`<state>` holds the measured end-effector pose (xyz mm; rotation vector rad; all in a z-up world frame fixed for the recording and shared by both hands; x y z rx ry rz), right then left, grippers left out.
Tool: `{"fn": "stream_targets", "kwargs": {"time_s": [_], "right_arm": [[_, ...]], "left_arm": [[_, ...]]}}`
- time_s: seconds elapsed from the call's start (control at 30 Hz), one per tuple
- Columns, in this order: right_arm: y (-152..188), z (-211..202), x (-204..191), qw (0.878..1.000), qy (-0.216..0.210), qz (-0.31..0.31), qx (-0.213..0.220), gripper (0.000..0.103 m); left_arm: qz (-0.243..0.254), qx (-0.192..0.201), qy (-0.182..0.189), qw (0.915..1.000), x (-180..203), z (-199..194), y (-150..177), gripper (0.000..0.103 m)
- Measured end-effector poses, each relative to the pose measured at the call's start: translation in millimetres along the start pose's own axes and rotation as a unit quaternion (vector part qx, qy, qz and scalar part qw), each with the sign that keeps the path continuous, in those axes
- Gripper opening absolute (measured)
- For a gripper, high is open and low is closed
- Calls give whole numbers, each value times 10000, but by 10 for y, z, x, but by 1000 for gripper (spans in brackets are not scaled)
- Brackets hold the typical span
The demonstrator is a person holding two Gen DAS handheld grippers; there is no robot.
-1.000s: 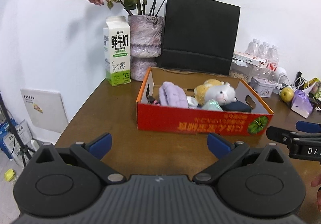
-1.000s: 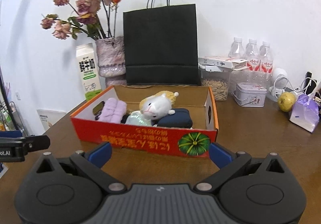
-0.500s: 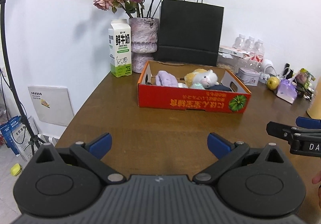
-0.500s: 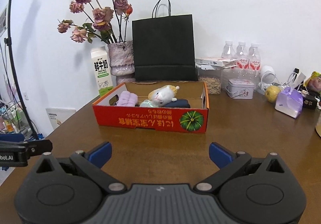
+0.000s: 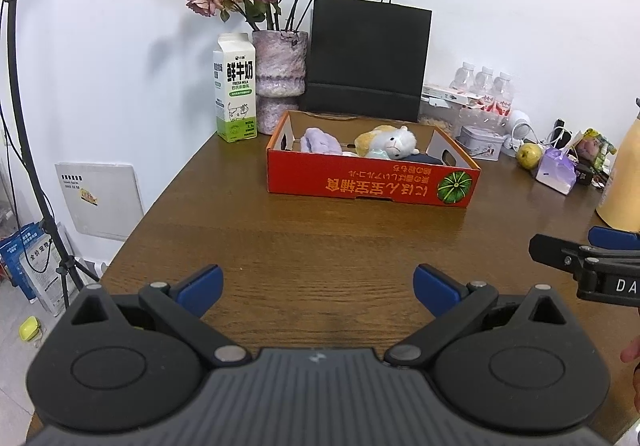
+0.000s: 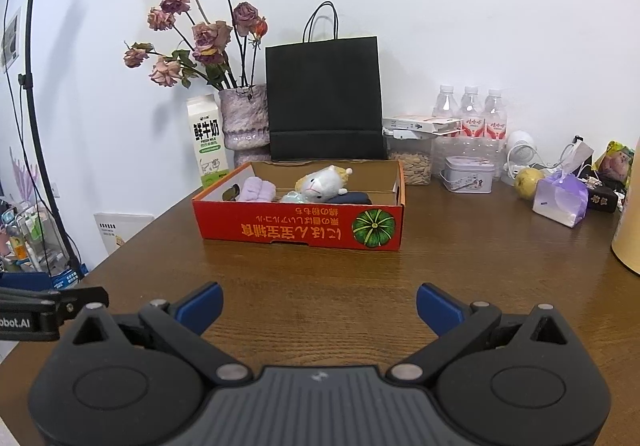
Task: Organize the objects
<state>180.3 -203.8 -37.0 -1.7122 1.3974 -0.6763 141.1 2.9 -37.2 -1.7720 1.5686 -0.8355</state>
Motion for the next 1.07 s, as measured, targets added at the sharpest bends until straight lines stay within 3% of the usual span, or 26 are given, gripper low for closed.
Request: {"fn": "stream_targets", "kwargs": {"time_s": [1.07], "right_arm": [[48, -21, -40, 10000, 3, -51, -21, 103]], "left_arm": [[87, 31, 32, 10000, 37, -76, 22, 103]]}}
Point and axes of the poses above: each gripper's, at about its wrist camera, not at the fingertips, and z roughly the way its jaws point, x to its right, y to its underside, the point moved 7 cm from there along z, roughly the way its jaws point, and after that the axes turned 6 degrees about -x, right-handed, at the moved point
